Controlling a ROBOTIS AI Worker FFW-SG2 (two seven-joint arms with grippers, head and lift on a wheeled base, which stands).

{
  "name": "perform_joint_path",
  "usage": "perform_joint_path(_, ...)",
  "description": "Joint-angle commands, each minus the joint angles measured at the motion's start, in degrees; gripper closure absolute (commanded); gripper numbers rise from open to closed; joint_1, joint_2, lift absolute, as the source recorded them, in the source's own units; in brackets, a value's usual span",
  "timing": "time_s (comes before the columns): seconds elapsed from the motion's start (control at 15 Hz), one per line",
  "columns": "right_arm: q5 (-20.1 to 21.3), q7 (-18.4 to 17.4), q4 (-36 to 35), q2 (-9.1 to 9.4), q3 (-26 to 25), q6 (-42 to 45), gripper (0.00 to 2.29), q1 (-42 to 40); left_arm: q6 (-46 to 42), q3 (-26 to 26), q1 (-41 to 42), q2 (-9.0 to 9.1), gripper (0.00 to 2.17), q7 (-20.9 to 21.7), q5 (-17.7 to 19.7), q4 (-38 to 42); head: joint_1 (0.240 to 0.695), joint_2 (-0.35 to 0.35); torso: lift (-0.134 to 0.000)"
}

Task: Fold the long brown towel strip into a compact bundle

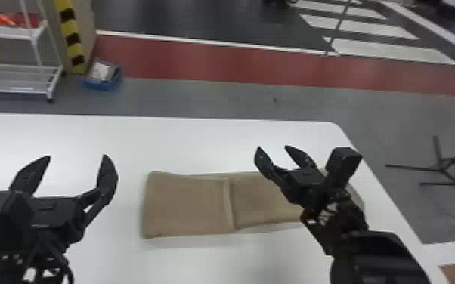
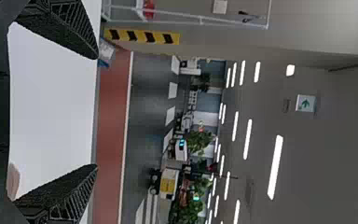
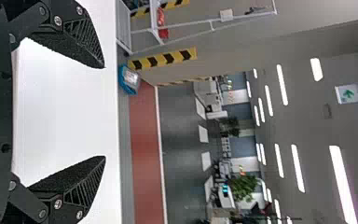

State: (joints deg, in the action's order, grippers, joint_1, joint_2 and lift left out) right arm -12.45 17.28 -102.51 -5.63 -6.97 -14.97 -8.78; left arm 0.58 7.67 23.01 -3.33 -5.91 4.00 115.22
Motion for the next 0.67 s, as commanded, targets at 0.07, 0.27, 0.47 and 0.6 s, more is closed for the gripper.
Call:
perform_joint_path(0.07, 0.23, 0.21, 0.47, 0.09, 3.98, -2.04, 0.22, -3.00, -6.77, -4.42, 0.98, -0.36, 0.04, -0.68, -3.21, -3.34, 0.695, -0.061, -0.108)
perform_joint_path(0.27, -0.21, 1.88, 2.23, 0.00, 6.09, -3.09, 0.34, -4.23, -8.00, -4.77, 0.90, -0.18, 0.04, -0.86, -4.27, -5.18, 0.695, 0.030, -0.108)
perform_joint_path(0.47, -1.61, 4.07, 4.16, 0.09, 7.24, -4.15, 0.47, -4.23, -8.53, -2.57, 0.37, -0.09, 0.05, -1.03, -6.11, -6.68, 0.695, 0.057, -0.108)
perform_joint_path(0.6, -2.14, 4.51, 4.25, 0.00, 8.12, -4.68, 0.47, -4.49, -8.88, -1.96, 0.19, -0.09, 0.05, -1.03, -6.90, -6.94, 0.695, 0.061, -0.108)
